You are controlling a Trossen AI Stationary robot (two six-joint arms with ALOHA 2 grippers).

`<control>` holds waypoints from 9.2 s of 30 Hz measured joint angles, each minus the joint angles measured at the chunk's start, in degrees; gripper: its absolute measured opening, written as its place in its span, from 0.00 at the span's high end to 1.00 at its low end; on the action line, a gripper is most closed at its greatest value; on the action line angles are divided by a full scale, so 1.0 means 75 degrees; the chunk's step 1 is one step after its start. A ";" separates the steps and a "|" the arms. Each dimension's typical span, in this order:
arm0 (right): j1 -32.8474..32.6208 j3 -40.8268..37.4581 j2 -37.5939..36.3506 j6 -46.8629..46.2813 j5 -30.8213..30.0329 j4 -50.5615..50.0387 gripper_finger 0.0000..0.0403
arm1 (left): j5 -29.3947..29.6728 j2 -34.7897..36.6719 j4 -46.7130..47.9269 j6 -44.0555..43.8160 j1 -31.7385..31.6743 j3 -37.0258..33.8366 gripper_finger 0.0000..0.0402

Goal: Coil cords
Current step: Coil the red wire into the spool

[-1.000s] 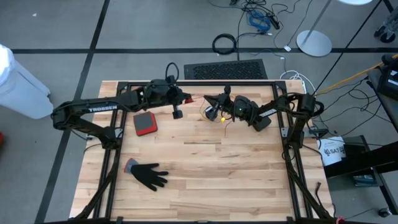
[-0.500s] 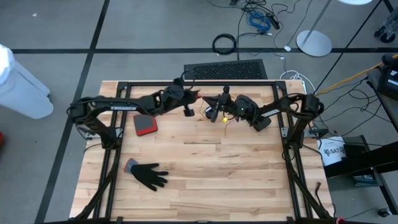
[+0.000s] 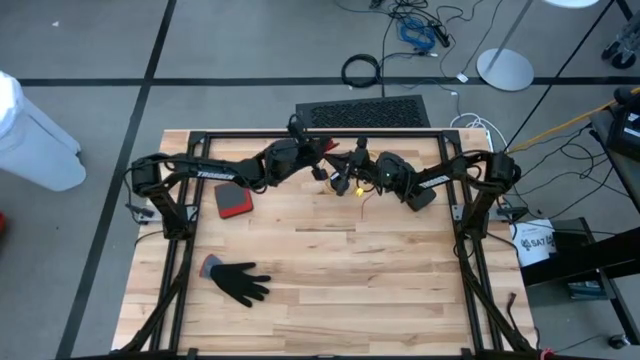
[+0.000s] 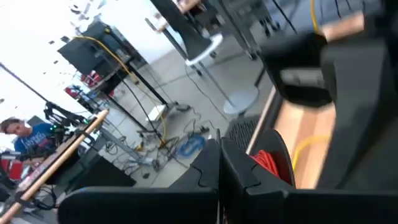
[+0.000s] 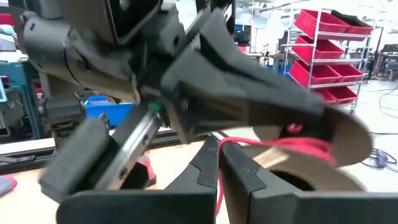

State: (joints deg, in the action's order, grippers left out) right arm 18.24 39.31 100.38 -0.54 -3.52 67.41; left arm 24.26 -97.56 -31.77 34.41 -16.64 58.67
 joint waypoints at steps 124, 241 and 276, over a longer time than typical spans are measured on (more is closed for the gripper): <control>0.0667 -0.1356 0.0029 -0.0496 0.0902 -0.0639 1.00 | -0.2290 0.1533 0.3680 -0.0904 -0.0440 -0.0728 1.00; 0.0126 -0.0904 -0.0920 0.0171 0.0716 -0.1418 1.00 | -0.2501 0.1252 0.2986 0.0746 -0.0750 -0.0766 1.00; -0.0740 0.0067 -0.0120 0.1283 -0.1316 -0.0223 1.00 | -0.0739 0.0315 -0.2232 -0.1091 -0.0242 -0.0778 1.00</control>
State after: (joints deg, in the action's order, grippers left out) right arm 12.69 39.81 99.48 9.08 -13.39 65.74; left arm 18.72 -95.20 -48.51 26.23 -18.46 52.84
